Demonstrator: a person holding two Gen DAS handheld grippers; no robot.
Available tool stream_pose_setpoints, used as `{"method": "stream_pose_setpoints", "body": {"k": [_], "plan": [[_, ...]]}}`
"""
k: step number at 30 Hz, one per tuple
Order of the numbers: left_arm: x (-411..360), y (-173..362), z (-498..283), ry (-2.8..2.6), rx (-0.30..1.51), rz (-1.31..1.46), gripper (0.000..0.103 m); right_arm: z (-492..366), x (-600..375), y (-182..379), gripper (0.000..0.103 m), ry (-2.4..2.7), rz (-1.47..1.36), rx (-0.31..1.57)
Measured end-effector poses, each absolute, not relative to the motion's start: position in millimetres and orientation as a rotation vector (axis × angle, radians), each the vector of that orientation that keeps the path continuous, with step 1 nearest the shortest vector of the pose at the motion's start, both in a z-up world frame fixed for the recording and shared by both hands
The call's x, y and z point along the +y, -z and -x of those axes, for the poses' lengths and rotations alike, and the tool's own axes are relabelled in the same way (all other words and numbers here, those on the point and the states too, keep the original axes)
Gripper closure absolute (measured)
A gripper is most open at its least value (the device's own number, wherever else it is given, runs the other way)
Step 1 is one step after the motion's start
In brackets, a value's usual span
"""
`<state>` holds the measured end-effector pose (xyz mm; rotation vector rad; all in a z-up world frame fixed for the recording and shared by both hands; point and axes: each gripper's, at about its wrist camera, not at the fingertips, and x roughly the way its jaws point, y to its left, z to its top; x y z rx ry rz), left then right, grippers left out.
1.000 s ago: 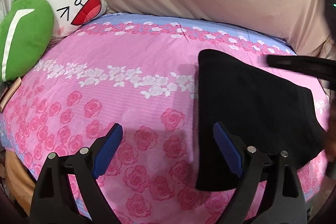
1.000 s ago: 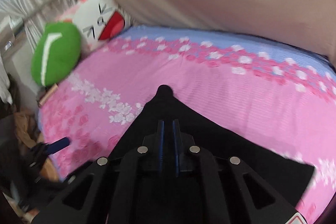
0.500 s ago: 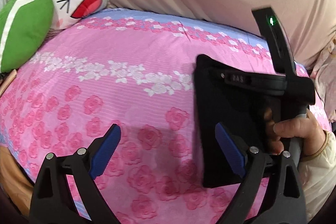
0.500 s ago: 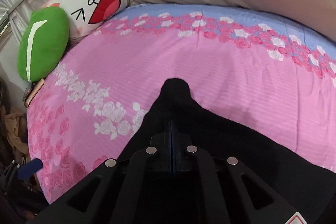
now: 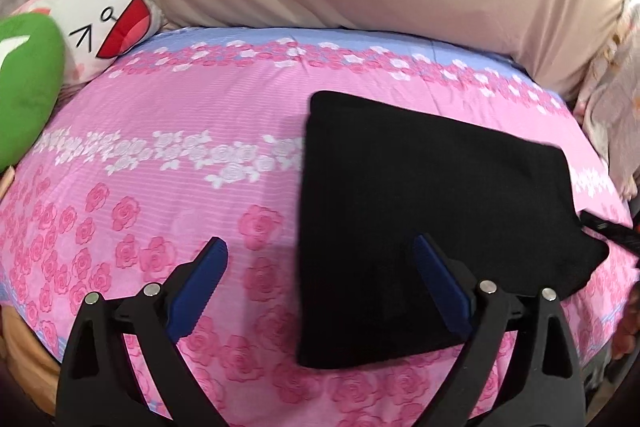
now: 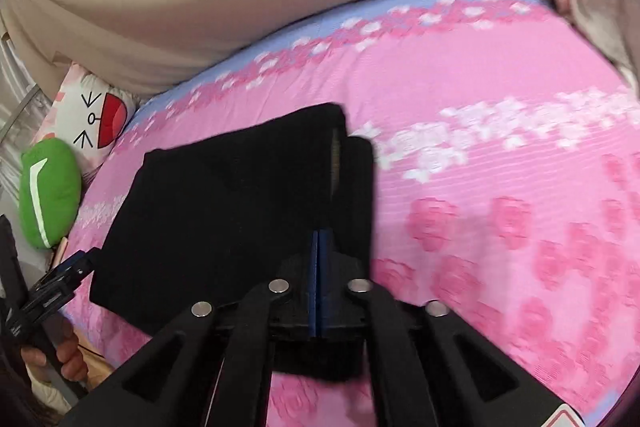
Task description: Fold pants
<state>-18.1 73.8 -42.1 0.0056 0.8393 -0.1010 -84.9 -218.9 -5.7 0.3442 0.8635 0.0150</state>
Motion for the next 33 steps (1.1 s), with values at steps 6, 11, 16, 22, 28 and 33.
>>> {"method": "stream_pose_setpoints", "body": {"k": [6, 11, 16, 22, 28, 33], "plan": [[58, 39, 28, 0.107, 0.833, -0.028, 0.011, 122, -209, -5, 0.074, -0.121, -0.343, 0.863], [53, 40, 33, 0.099, 0.846, -0.049, 0.011, 131, -205, 6, 0.057, -0.173, -0.404, 0.862], [51, 41, 37, 0.099, 0.849, -0.056, 0.011, 127, -205, 19, 0.053, -0.158, -0.433, 0.878], [49, 40, 38, 0.106, 0.856, -0.054, 0.011, 126, -199, 14, 0.091, -0.179, -0.418, 0.817], [48, 46, 37, 0.101, 0.851, -0.061, 0.007, 140, -209, 7, 0.093, -0.118, -0.363, 0.818], [52, 66, 28, 0.088, 0.918, -0.04, 0.007, 143, -224, 26, 0.085, -0.128, -0.488, 0.839]]}}
